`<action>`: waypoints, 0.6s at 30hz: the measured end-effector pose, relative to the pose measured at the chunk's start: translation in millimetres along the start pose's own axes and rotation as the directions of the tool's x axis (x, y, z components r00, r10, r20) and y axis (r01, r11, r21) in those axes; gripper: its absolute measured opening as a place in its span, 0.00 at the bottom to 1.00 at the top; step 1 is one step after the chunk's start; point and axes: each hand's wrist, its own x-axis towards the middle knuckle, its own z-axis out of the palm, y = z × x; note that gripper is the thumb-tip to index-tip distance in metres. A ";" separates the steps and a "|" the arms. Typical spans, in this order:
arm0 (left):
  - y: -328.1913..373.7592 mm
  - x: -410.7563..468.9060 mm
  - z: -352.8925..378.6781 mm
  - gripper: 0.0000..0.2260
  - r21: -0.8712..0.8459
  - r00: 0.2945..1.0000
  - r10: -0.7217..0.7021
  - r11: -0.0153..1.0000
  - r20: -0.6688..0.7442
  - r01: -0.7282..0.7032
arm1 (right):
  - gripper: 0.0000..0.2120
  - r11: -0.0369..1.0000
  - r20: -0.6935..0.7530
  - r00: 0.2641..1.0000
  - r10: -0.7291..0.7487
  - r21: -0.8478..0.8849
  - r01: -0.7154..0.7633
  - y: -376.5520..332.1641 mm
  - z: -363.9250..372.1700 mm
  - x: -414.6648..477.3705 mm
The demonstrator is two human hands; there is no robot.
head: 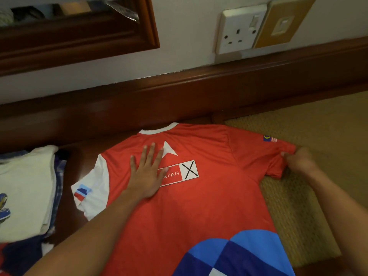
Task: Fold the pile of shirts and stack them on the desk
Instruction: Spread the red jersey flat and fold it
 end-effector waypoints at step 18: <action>1.8 3.7 -9.2 0.30 -0.029 0.998 0.001 1.000 0.061 0.000 | 0.26 0.979 -0.071 0.976 -0.204 -0.022 0.203 1.7 -5.6 -34.3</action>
